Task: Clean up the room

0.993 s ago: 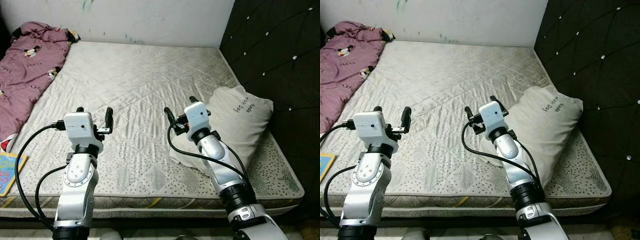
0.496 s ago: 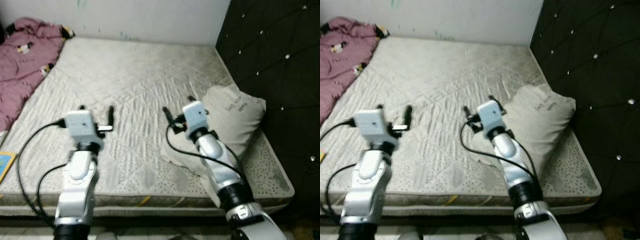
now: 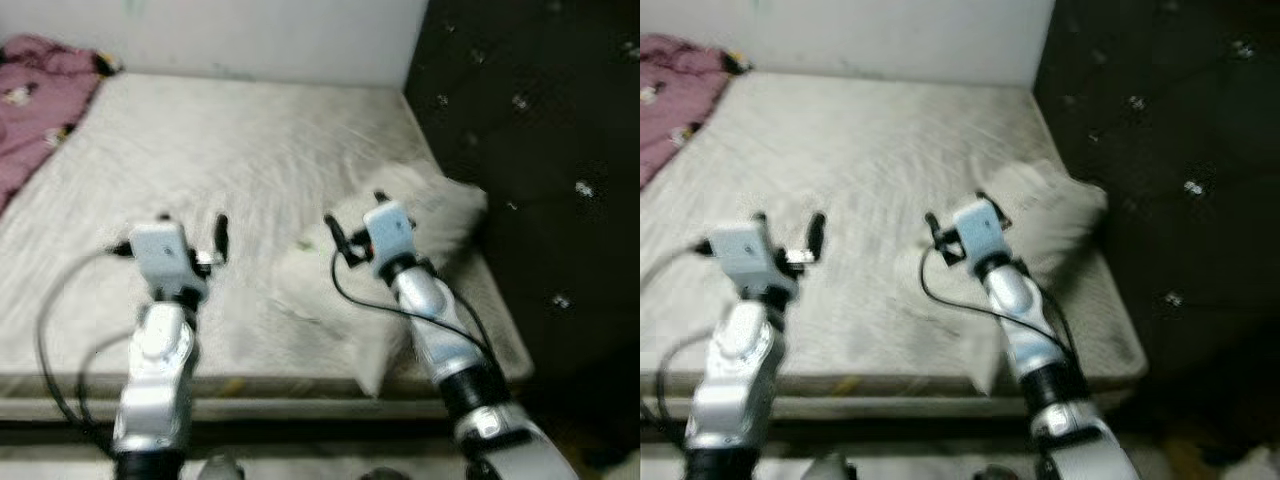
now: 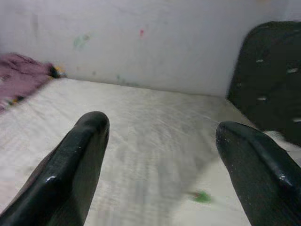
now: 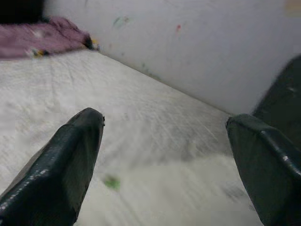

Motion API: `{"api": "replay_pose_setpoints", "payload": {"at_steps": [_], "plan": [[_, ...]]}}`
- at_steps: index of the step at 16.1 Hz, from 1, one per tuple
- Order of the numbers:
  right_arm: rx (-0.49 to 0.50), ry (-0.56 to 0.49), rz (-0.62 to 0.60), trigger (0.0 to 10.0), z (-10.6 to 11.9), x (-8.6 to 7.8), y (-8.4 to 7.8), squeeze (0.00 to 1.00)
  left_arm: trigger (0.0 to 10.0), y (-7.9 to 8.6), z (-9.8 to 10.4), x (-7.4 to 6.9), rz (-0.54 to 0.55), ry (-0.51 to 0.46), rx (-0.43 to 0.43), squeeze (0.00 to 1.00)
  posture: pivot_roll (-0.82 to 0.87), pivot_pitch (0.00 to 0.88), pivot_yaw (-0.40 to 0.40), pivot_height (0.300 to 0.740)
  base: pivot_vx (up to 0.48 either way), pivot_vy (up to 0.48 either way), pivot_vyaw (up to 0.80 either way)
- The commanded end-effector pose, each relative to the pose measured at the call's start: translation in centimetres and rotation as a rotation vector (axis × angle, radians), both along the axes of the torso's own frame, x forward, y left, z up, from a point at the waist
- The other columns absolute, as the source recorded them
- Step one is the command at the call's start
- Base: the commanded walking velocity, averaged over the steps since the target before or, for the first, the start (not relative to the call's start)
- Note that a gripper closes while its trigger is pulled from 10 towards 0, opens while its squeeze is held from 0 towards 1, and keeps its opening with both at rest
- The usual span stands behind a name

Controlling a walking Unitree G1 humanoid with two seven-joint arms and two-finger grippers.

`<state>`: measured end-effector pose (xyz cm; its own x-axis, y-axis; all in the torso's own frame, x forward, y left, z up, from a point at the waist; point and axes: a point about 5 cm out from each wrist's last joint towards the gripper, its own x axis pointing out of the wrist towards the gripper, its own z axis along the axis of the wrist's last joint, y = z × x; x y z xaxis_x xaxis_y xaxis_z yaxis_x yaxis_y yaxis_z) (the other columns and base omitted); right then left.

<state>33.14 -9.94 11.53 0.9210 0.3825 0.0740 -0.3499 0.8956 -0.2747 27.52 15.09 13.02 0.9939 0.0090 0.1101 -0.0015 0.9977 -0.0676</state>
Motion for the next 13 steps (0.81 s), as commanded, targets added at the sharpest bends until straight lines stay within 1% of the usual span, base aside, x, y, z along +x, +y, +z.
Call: {"api": "replay_pose_setpoints", "payload": {"at_steps": [1,5,10,12,13], "plan": [[0.012,-0.019,-0.007,10.0,0.65,0.34,0.03,0.0,10.0,0.08,0.45,0.13,-0.014,-0.017,0.013,0.0,0.04,0.0,-0.042,0.74,0.0,-0.36,0.0],[0.011,-0.018,-0.004,10.0,0.62,0.38,0.07,0.0,10.0,0.07,0.45,0.18,-0.016,-0.02,0.01,0.0,0.04,0.0,-0.043,0.74,0.0,-0.338,0.0],[0.008,-0.017,0.001,10.0,0.54,0.36,0.1,0.0,10.0,-0.07,0.44,0.19,-0.031,-0.031,-0.008,0.0,0.04,0.0,-0.045,0.74,0.0,0.0,0.0],[0.008,-0.016,0.002,10.0,0.48,0.36,0.12,0.0,10.0,-0.26,0.61,0.13,-0.046,-0.046,0.026,0.0,0.05,0.0,-0.046,0.74,0.0,0.0,0.0],[0.007,-0.016,0.003,10.0,0.47,0.35,0.13,0.0,10.0,-0.36,0.57,0.12,-0.052,-0.043,0.021,0.0,0.05,0.0,-0.046,0.74,0.0,0.0,0.0]]}}
